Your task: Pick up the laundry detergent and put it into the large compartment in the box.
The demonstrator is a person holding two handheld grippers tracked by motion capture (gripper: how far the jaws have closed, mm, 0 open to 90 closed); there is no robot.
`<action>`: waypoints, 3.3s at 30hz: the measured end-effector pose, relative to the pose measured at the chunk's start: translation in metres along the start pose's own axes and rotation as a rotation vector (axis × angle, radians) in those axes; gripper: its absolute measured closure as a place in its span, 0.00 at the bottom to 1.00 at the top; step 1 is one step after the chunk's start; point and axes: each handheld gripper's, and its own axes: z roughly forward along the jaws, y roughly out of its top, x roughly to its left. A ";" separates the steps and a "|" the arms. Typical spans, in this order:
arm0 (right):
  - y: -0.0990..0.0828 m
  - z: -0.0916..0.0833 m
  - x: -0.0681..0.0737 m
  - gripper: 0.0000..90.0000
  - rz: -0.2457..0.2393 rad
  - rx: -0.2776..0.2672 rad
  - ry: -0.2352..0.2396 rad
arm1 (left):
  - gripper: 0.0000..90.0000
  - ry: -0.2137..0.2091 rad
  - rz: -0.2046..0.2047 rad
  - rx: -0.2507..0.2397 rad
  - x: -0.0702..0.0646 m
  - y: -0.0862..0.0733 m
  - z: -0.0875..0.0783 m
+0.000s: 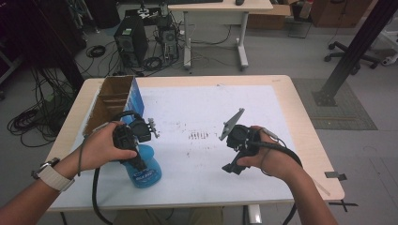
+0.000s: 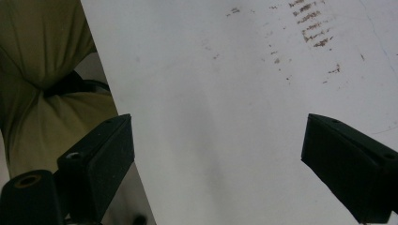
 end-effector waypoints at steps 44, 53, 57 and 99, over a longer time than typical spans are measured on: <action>0.000 -0.002 0.004 0.11 -0.008 -0.010 0.000 | 0.41 0.013 -0.185 -0.032 -0.020 0.001 -0.075; 0.002 -0.001 0.004 0.11 -0.014 -0.018 0.002 | 0.41 0.022 -0.260 -0.032 -0.015 -0.003 -0.095; 0.004 -0.001 0.004 0.11 -0.017 -0.019 0.003 | 0.41 0.023 -0.299 -0.046 -0.014 -0.005 -0.103; 0.013 0.003 -0.003 0.11 -0.034 -0.038 0.009 | 0.41 0.038 -0.606 -0.028 0.030 -0.016 -0.193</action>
